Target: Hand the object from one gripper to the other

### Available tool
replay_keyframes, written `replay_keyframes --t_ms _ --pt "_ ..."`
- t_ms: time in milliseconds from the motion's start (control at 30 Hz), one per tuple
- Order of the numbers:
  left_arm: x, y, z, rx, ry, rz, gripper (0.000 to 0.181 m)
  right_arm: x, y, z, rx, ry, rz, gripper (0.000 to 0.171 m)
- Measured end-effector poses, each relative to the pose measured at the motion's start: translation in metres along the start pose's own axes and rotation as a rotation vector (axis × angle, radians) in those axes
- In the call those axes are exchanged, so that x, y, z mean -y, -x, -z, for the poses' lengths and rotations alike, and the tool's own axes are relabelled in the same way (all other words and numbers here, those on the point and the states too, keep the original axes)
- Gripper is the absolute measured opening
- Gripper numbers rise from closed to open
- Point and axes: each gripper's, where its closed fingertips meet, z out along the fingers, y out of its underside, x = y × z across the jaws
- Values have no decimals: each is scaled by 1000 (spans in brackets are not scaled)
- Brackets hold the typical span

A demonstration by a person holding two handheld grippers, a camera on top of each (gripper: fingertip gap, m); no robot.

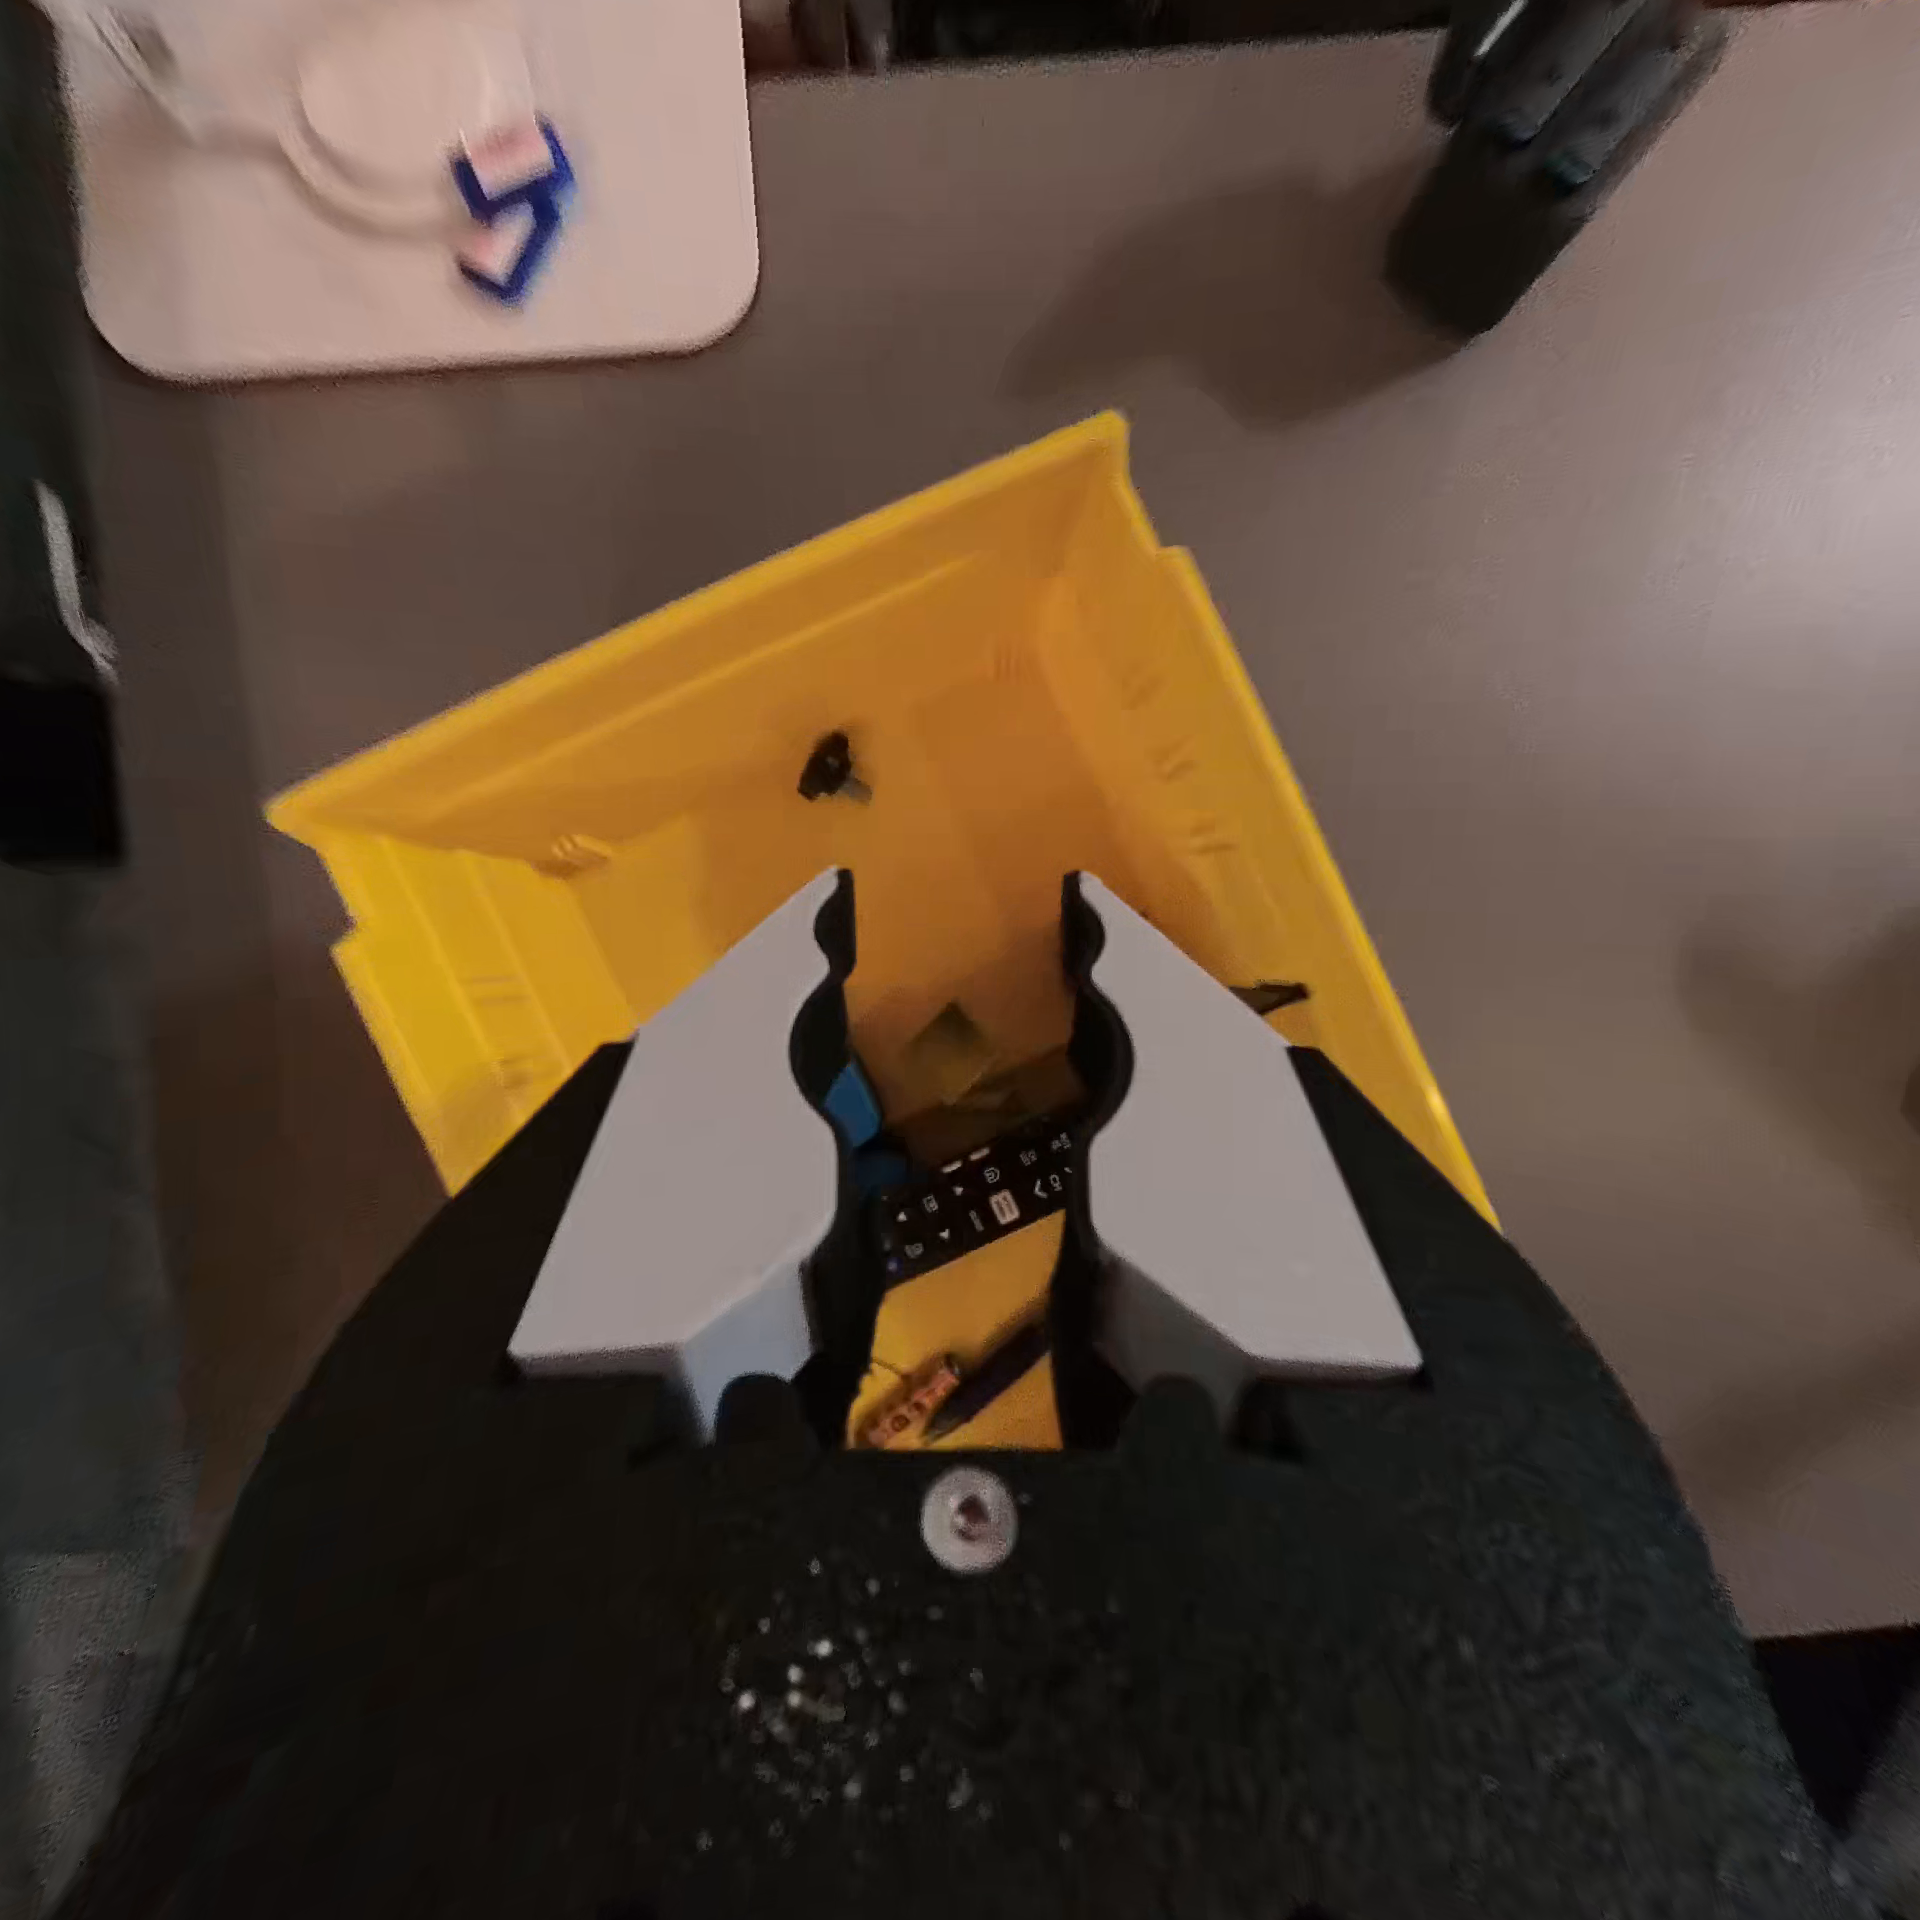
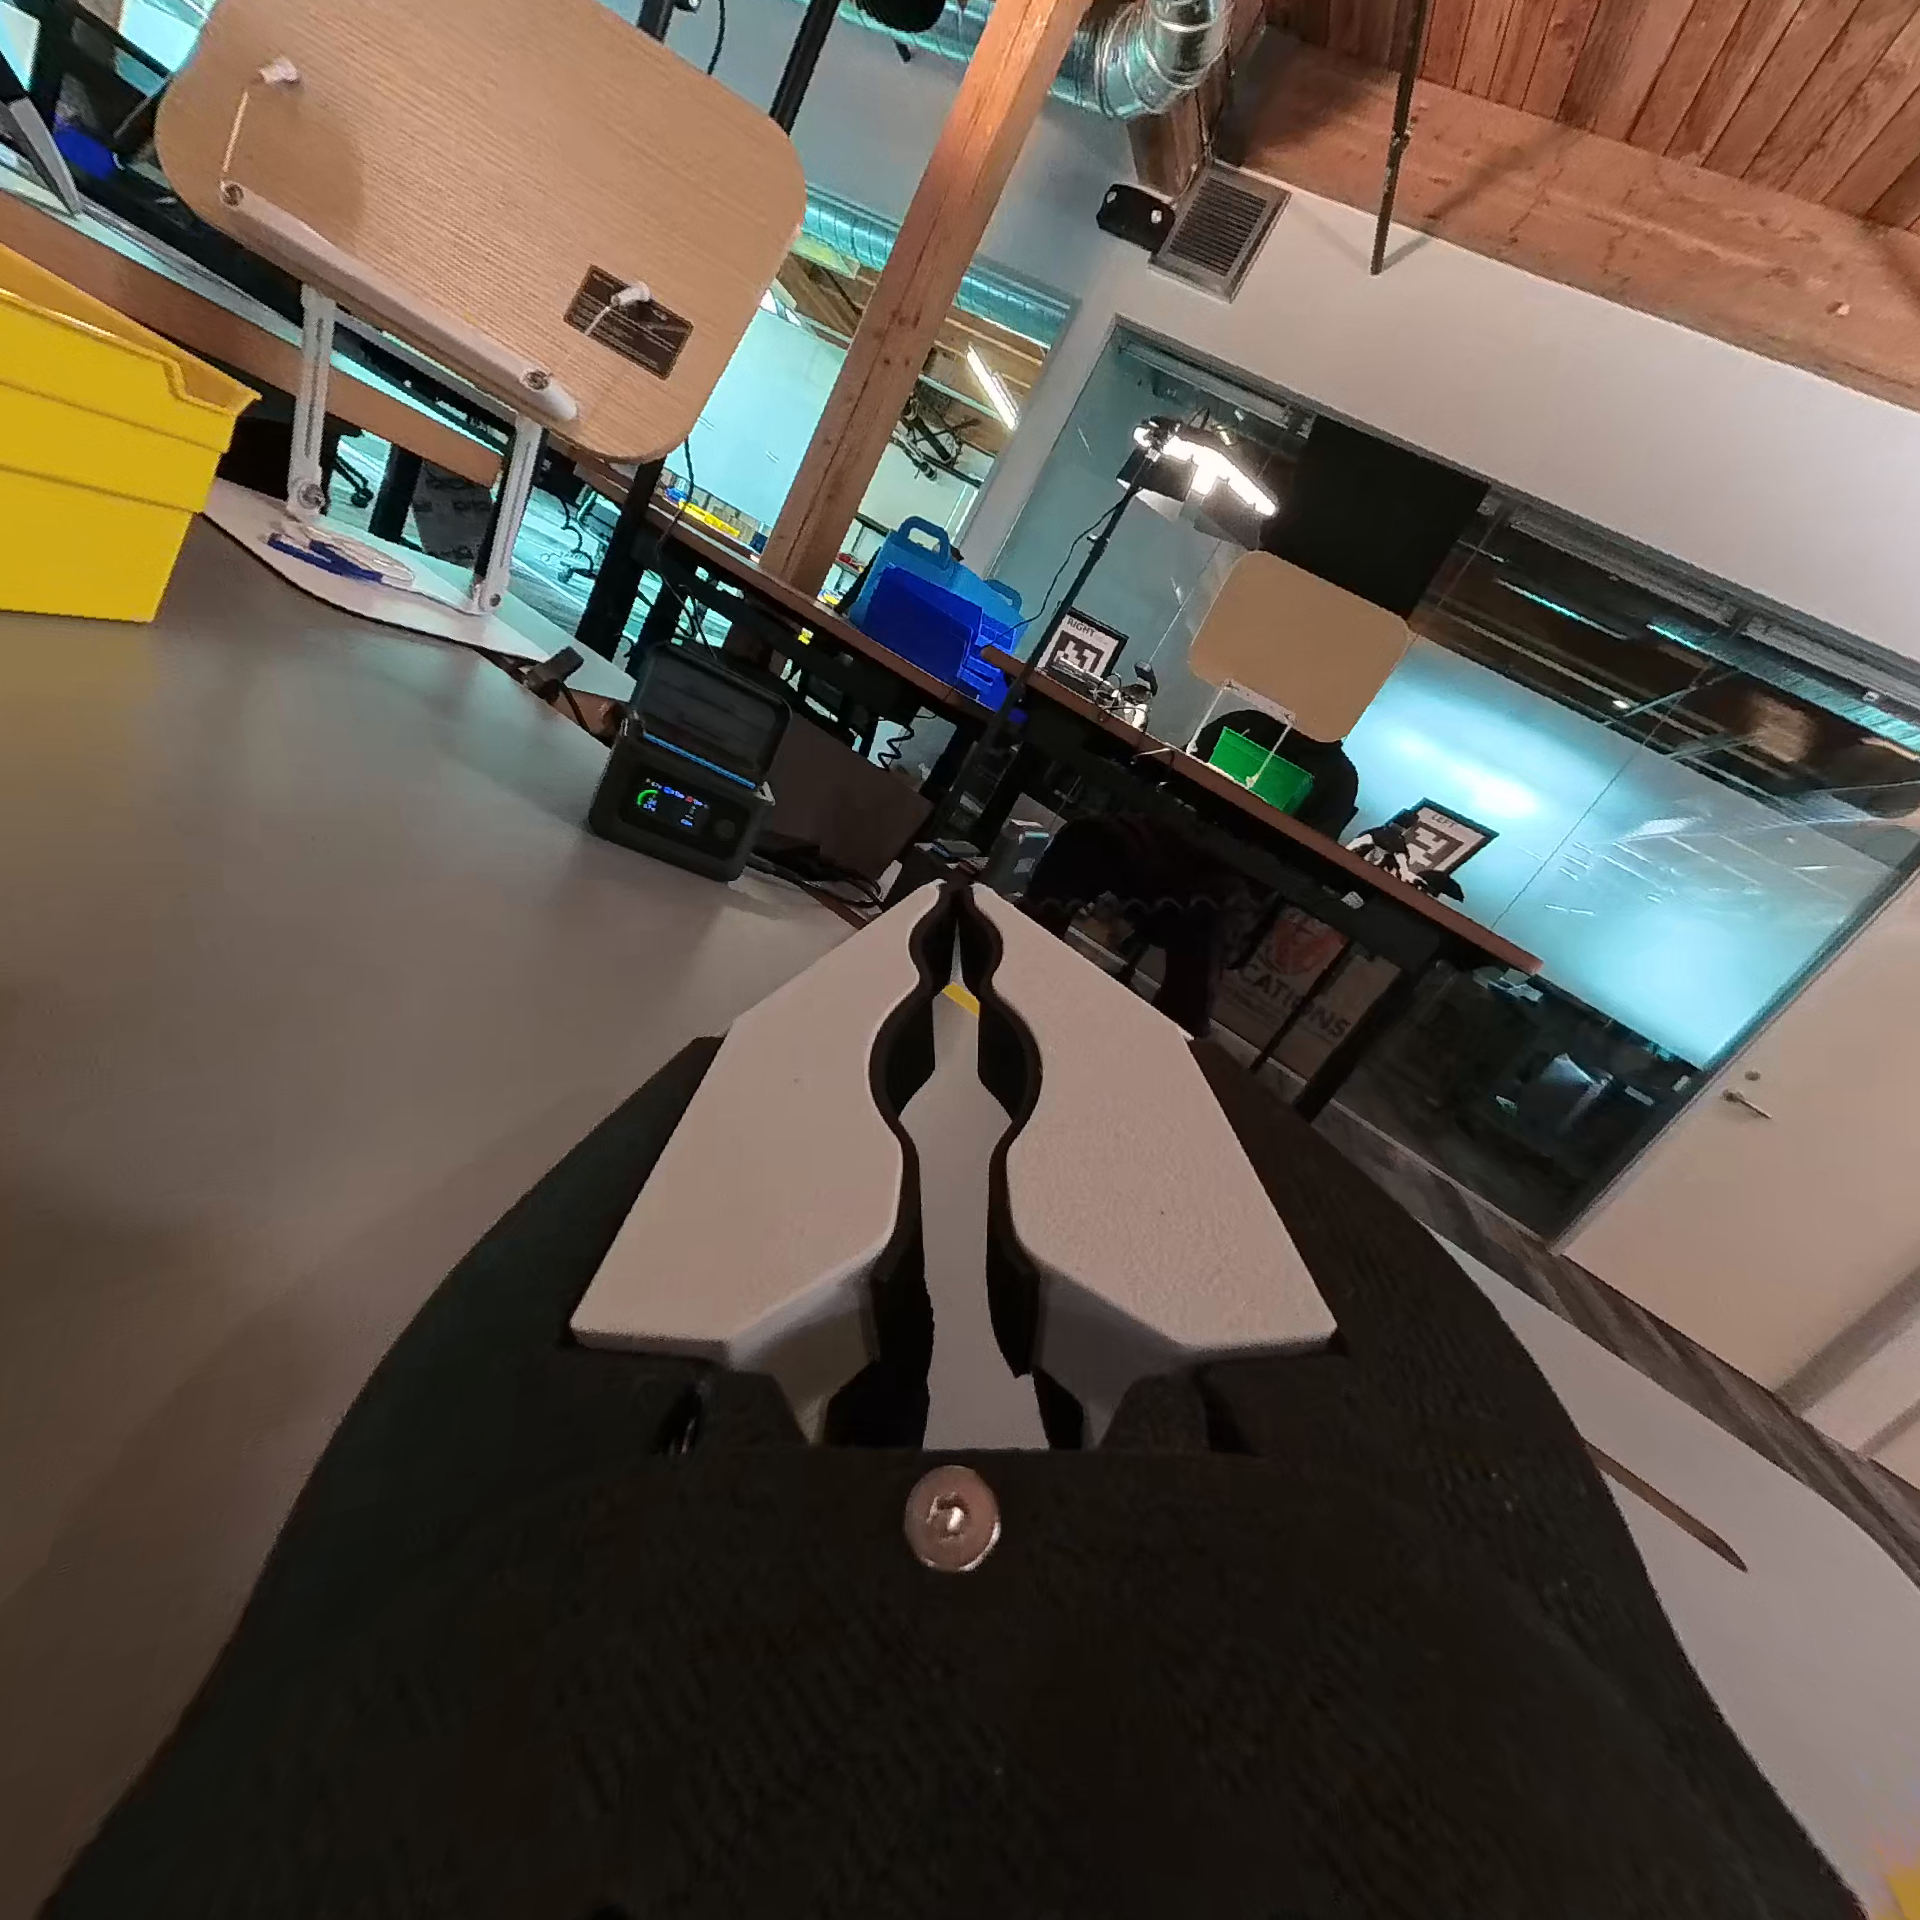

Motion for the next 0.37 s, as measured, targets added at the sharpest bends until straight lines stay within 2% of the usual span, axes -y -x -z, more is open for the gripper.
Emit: replay_keyframes --t_ms 33,167,367 --pt "-5 4 -10 -24 21 44 36 0 1 -1 3 2 1 0" --pt "-21 16 -54 -99 119 225 36 -2 2 -2 8 8 3 0" --pt "-31 29 -99 -87 195 306 37 -3 3 -4 17 15 8 0"
